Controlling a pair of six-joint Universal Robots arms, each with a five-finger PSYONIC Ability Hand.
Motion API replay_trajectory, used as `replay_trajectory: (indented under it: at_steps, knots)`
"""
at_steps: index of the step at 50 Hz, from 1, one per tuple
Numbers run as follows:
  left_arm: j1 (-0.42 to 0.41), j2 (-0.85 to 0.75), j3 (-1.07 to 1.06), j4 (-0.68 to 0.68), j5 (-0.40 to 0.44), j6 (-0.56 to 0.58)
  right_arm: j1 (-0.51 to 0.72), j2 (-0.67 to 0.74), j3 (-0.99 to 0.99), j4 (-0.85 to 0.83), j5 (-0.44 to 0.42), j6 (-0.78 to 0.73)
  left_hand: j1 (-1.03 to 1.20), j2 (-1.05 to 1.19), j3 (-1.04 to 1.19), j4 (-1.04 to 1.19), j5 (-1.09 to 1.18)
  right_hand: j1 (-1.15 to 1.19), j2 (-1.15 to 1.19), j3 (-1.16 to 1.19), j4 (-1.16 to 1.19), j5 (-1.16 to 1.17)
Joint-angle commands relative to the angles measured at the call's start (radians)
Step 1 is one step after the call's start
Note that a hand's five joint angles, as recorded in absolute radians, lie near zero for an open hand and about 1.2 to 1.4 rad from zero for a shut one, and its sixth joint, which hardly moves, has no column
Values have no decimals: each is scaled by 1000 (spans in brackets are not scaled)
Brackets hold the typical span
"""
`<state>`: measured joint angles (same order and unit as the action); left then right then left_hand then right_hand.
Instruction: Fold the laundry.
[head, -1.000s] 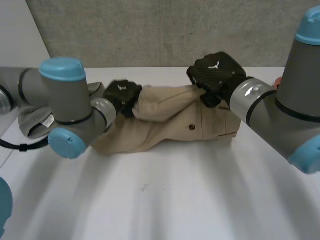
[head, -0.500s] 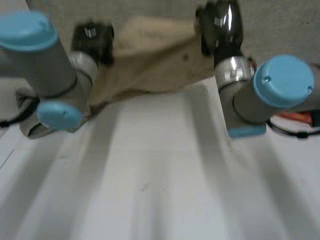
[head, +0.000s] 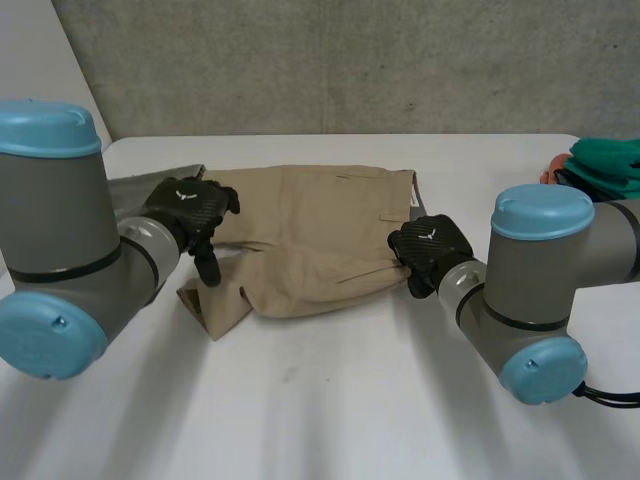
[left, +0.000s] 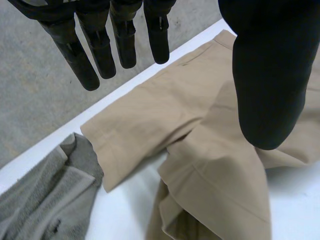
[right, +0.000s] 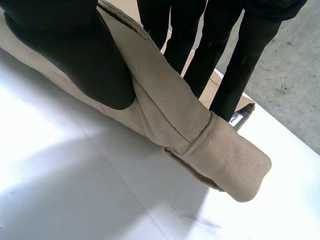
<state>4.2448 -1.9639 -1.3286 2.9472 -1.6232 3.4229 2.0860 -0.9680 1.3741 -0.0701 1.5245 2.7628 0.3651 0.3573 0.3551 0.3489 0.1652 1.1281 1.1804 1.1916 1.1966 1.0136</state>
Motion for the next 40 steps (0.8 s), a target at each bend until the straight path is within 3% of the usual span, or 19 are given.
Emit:
replay_trajectory:
  at_steps: [1,12,26,29,31,33,40]
  knots:
    - [9,-98,83,4,59,58,0,-34,52,-49,-21,0,130,138,140,146,155,268,216,205,200,208]
    - [-31,-326,327,-54,71,168,-9,-41,59,-56,-40,-20,327,335,337,343,352,268,216,205,200,208]
    - [-46,-474,479,-168,57,187,-26,-69,60,-56,-52,-19,113,120,123,129,138,268,216,205,200,208]
    - [-54,-483,477,-168,54,199,-29,-70,54,-56,-53,-17,399,407,409,415,424,268,216,205,200,208]
    - [-58,-475,473,-169,51,199,-34,-70,49,-56,-53,-17,797,805,807,813,822,268,216,205,200,208]
    - [-60,-463,471,-172,54,196,-37,-70,46,-56,-55,-17,1001,1009,1011,1017,1027,268,216,205,200,208]
    - [-43,-325,413,-241,51,176,-49,-86,39,-31,-53,-28,1031,1039,1041,1047,1057,268,216,205,200,208]
